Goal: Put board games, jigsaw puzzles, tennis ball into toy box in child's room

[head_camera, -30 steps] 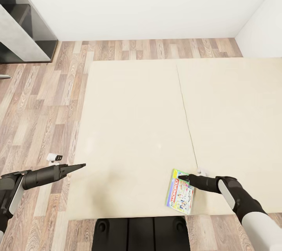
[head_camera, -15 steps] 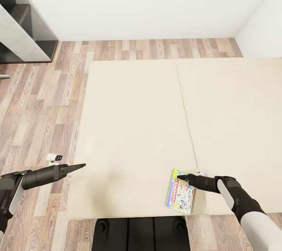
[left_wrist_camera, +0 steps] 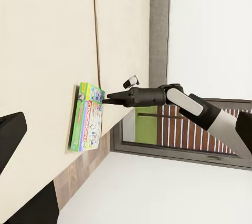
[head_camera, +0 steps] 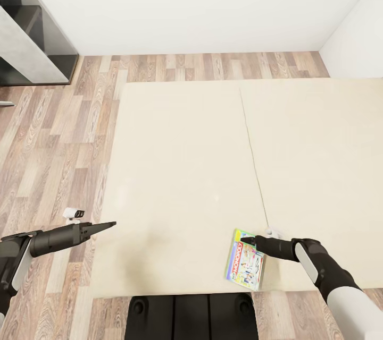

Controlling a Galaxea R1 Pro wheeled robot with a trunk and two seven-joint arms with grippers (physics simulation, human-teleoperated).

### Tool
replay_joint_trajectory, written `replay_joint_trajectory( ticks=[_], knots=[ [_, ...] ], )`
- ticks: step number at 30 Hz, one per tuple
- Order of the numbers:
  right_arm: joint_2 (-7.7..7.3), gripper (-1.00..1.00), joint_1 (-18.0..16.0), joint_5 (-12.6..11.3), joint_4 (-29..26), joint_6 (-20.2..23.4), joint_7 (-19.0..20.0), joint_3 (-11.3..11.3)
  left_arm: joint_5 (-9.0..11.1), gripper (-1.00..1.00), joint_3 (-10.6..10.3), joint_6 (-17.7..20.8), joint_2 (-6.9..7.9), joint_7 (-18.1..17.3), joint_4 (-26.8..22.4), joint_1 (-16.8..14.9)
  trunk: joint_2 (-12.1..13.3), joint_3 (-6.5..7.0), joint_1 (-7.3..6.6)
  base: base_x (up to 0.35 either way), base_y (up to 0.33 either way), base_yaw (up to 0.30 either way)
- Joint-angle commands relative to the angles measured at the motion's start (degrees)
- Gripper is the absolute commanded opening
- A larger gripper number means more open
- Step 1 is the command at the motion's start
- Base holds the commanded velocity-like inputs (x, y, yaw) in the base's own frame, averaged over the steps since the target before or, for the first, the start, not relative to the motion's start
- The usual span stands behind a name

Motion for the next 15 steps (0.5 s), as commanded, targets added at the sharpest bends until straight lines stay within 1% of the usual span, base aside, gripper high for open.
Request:
replay_joint_trajectory(
  ticks=[1,15],
  knots=[
    [-0.03,1.0,0.0,-0.1,0.0,0.4,0.1,-0.1,0.0,1.0,0.0,0.6,0.01,-0.2,0.0,0.0,-0.1,-0.06,0.03,0.0,0.0,0.0],
    [-0.98,1.0,0.0,-0.3,0.0,0.3,0.7,-0.5,0.0,1.0,0.1,0.6,0.02,-0.2,0.0,0.0,-0.1,-0.06,0.03,0.0,0.0,0.0]
  ],
)
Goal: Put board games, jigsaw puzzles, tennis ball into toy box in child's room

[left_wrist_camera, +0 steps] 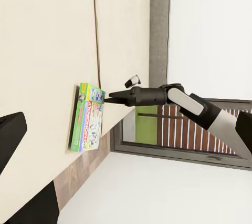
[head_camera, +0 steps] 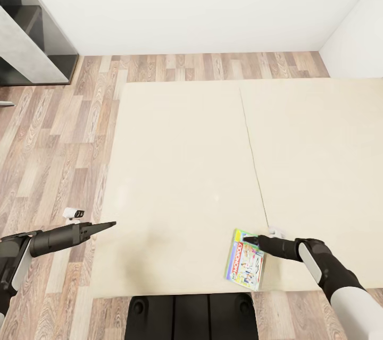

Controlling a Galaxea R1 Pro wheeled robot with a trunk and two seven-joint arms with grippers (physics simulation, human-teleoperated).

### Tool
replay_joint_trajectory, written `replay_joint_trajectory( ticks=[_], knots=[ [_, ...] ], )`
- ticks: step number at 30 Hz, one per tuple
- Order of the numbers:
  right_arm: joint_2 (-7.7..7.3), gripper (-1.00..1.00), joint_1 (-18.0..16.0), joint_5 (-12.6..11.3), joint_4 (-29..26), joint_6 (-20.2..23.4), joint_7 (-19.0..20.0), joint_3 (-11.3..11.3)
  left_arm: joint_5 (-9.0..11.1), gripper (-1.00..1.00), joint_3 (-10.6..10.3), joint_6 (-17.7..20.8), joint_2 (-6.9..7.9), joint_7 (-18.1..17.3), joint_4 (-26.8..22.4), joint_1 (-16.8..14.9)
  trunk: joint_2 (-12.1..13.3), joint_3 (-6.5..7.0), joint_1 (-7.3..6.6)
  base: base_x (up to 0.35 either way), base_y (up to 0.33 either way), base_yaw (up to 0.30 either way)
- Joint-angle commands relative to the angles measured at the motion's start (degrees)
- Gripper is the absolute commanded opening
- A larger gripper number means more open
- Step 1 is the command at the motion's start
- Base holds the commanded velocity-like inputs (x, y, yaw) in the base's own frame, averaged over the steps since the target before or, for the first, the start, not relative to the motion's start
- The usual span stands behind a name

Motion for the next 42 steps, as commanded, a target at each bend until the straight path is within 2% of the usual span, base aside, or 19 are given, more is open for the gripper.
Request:
replay_joint_trajectory(
  ticks=[1,13,36,42],
  knots=[
    [-0.06,1.0,0.0,-0.1,0.0,0.4,0.1,-0.2,0.0,1.0,0.0,0.6,0.01,-0.2,0.0,0.0,-0.1,-0.06,0.03,0.0,0.0,0.0],
    [-1.29,1.0,0.0,-0.2,0.0,0.3,0.2,-0.3,0.0,1.0,0.0,0.6,0.01,-0.2,0.0,0.0,-0.1,-0.06,0.03,0.0,0.0,0.0],
    [-1.62,1.0,0.0,-0.2,0.1,0.2,-0.1,-0.4,0.0,1.0,0.0,0.6,0.06,-0.2,0.0,0.0,-0.1,-0.06,0.03,0.0,0.0,0.0],
    [-1.77,1.0,0.0,-0.3,0.7,-1.0,-0.3,-0.4,0.0,1.0,-0.1,0.6,0.12,-0.2,0.0,0.0,-0.1,-0.06,0.03,0.0,0.0,0.0]
  ],
)
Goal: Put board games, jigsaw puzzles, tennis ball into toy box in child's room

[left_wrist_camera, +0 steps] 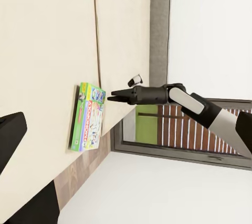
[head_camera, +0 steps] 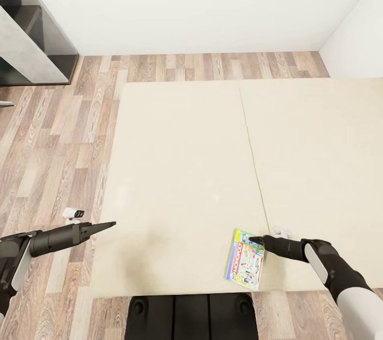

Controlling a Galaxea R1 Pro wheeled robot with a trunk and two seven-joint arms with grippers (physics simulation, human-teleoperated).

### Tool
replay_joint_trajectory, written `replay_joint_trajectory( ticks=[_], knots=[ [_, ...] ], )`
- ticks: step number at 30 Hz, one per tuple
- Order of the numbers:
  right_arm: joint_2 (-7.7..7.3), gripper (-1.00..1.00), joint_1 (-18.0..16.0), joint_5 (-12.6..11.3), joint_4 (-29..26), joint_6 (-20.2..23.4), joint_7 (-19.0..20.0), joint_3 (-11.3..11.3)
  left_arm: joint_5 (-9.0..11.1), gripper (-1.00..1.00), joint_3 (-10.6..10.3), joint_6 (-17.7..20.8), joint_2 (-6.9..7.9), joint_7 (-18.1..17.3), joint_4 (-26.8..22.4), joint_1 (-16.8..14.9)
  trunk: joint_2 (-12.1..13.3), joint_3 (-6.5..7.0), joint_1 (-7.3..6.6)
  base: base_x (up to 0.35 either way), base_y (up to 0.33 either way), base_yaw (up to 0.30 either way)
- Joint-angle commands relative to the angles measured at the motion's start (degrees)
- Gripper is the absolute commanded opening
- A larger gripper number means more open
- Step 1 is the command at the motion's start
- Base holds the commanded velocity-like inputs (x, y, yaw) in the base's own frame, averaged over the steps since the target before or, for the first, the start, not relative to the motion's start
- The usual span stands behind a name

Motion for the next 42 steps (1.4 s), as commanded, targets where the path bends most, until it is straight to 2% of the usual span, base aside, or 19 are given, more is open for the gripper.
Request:
replay_joint_trajectory(
  ticks=[1,17,42],
  knots=[
    [-0.05,1.0,0.0,-0.2,0.2,0.0,0.1,-0.1,0.0,1.0,0.0,0.6,0.03,-0.2,0.0,0.0,-0.1,-0.06,0.03,0.0,0.0,0.0],
    [-0.97,1.0,0.0,-0.2,2.1,-2.0,0.1,-0.1,0.0,1.0,0.0,0.6,0.08,-0.2,0.0,0.0,-0.1,-0.06,0.03,0.0,0.0,0.0],
    [-0.44,1.0,0.0,-0.2,2.2,-2.3,-0.2,0.3,0.4,1.0,0.1,0.7,0.18,-0.2,0.0,0.0,-0.1,-0.06,0.03,0.0,0.0,0.0]
  ],
)
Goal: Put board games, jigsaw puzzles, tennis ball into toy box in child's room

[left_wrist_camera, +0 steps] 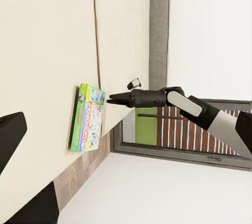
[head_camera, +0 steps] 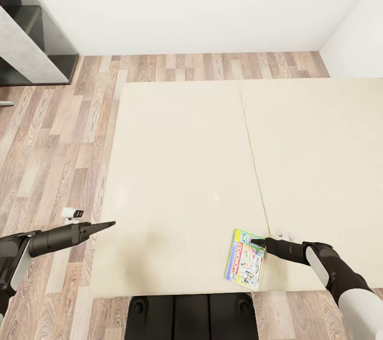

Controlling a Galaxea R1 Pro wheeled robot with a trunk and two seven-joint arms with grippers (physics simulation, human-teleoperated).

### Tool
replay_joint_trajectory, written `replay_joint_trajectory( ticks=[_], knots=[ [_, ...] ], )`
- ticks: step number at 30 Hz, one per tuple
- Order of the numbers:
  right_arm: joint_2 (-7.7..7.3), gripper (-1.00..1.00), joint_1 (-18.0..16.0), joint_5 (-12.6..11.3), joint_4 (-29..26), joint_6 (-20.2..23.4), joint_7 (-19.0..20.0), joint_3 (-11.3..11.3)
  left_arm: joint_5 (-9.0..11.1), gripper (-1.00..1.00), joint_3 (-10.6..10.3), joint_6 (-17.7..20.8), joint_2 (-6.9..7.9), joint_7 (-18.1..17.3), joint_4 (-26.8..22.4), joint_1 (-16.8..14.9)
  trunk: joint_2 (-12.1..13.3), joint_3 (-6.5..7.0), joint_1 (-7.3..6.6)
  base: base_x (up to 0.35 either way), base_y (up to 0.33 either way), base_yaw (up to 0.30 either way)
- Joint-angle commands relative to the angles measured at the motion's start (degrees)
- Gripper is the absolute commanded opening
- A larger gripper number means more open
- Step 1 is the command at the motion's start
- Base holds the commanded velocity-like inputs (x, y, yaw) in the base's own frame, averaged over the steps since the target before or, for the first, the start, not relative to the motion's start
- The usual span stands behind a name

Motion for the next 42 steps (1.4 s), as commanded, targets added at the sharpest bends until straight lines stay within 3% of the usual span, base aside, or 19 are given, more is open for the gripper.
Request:
replay_joint_trajectory(
  ticks=[1,14,42],
  knots=[
    [0.04,1.0,0.0,-0.2,0.0,0.4,0.1,-0.1,0.2,1.0,0.0,0.6,0.03,-0.2,0.0,0.0,-0.1,-0.06,0.03,0.0,0.0,0.0],
    [0.17,1.0,0.0,-0.2,0.0,0.4,0.1,-0.1,3.1,1.0,-0.1,0.5,1.14,-0.2,0.0,0.1,-0.1,-0.25,0.03,0.0,0.0,0.0],
    [0.31,1.0,0.0,0.0,0.0,0.4,0.1,0.0,5.1,1.0,0.0,0.6,2.01,-0.2,0.0,0.9,-0.1,-1.83,0.03,0.0,0.0,0.0]
  ],
)
